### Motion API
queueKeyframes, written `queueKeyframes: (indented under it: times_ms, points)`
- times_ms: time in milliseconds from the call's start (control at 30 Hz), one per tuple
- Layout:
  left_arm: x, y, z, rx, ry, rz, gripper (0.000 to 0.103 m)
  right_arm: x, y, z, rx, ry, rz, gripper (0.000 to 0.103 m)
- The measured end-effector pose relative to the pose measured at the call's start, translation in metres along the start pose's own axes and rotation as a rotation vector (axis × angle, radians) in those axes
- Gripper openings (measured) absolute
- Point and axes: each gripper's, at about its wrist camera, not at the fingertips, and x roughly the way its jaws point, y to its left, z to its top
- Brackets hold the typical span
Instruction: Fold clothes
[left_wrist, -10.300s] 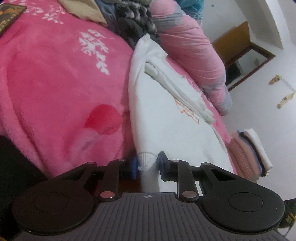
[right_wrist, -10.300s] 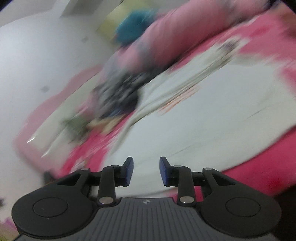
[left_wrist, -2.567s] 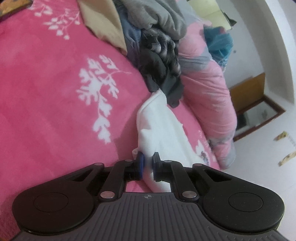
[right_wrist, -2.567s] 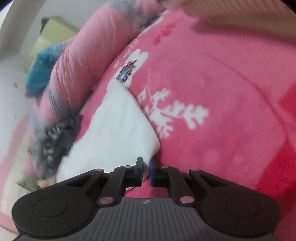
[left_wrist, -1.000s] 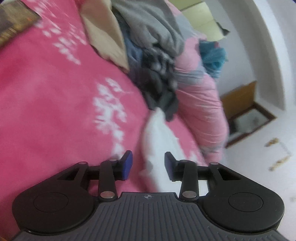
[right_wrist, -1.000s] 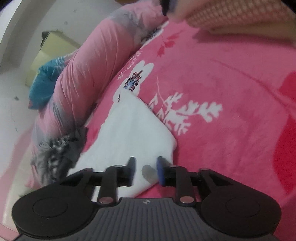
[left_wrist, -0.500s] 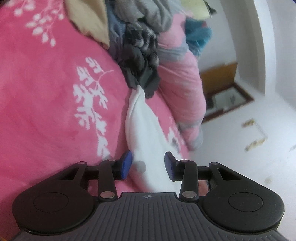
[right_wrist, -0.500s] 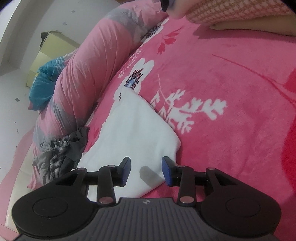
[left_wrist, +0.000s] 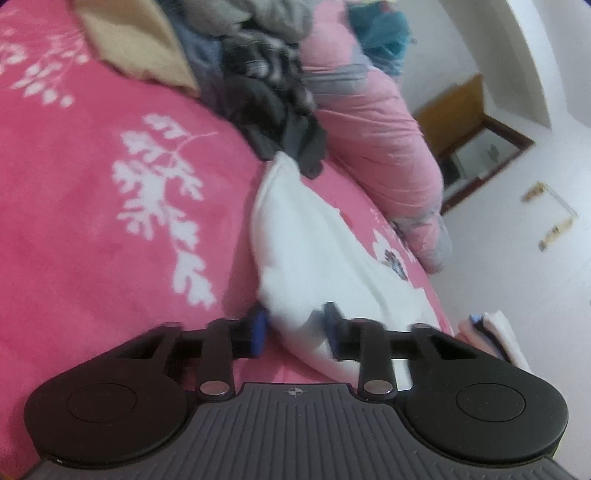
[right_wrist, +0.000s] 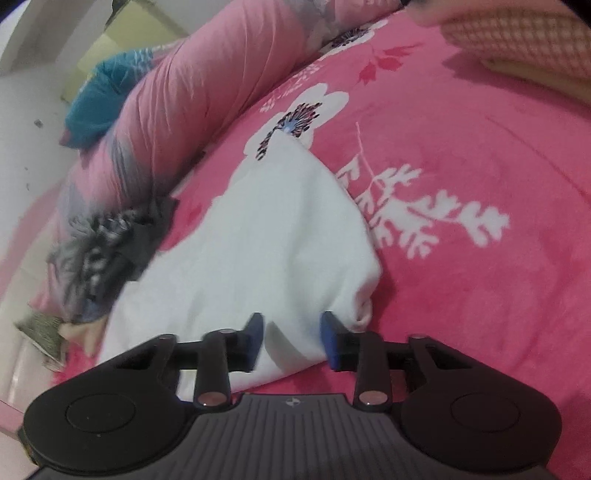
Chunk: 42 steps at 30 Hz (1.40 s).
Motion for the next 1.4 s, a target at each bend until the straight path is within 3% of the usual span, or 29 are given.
queueKeyframes:
  times_ms: [33, 100, 233, 300, 367, 467, 533, 667, 767, 867, 933, 1000, 1033, 1133, 1233, 1333, 1400]
  points:
    - [-0.002, 0.002, 0.000, -0.023, -0.004, -0.007, 0.015, 0.000, 0.000, 0.001, 0.000, -0.004, -0.009, 0.004]
    - [-0.006, 0.002, -0.002, -0.056, -0.011, -0.020, 0.011, -0.004, -0.004, 0.003, 0.020, -0.019, -0.002, 0.000]
    - [-0.019, 0.002, -0.006, -0.174, 0.001, -0.134, 0.009, -0.021, -0.007, 0.008, 0.047, -0.069, 0.031, 0.000]
    - [-0.024, -0.001, -0.010, -0.152, -0.001, -0.130, 0.009, -0.026, -0.010, 0.011, 0.048, -0.078, 0.032, 0.000]
    - [-0.021, 0.002, -0.016, -0.131, 0.022, -0.074, 0.009, -0.023, -0.016, 0.012, 0.055, -0.061, 0.013, 0.000]
    - [-0.022, 0.011, -0.018, -0.135, 0.026, -0.057, 0.011, -0.011, -0.032, 0.009, 0.107, -0.016, -0.009, 0.000]
    - [-0.034, 0.010, -0.014, -0.126, -0.015, -0.025, 0.013, -0.013, -0.041, 0.008, 0.158, -0.017, 0.012, 0.001]
    - [-0.067, 0.007, -0.002, -0.075, -0.117, 0.075, 0.013, -0.040, -0.044, 0.010, 0.140, -0.085, -0.080, 0.004]
    - [-0.077, -0.018, 0.006, 0.028, -0.156, 0.105, 0.013, -0.054, -0.015, 0.010, 0.013, -0.146, -0.102, 0.004]
    - [-0.050, -0.060, 0.011, 0.172, -0.125, 0.069, 0.021, -0.036, 0.060, 0.003, -0.296, -0.158, -0.091, 0.004]
    - [-0.018, -0.087, 0.012, 0.251, -0.064, 0.040, 0.029, -0.013, 0.111, -0.010, -0.521, -0.136, -0.068, 0.004]
    - [0.019, -0.103, 0.010, 0.315, -0.006, 0.034, 0.029, 0.020, 0.158, -0.029, -0.759, -0.106, -0.055, 0.005]
    - [0.035, -0.108, 0.010, 0.348, 0.009, 0.051, 0.029, 0.037, 0.176, -0.037, -0.868, -0.093, -0.062, 0.005]
    - [0.076, -0.111, 0.014, 0.412, -0.012, 0.140, 0.029, 0.086, 0.201, -0.044, -1.020, -0.001, -0.055, 0.005]
    - [0.104, -0.094, 0.021, 0.440, -0.057, 0.240, 0.029, 0.138, 0.199, -0.027, -1.002, 0.119, -0.083, 0.005]
    - [0.106, -0.067, 0.020, 0.389, -0.071, 0.229, 0.029, 0.176, 0.179, 0.001, -0.918, 0.114, -0.171, 0.003]
    - [0.100, -0.053, 0.026, 0.305, -0.093, 0.167, 0.029, 0.181, 0.173, 0.022, -0.825, 0.089, -0.220, 0.002]
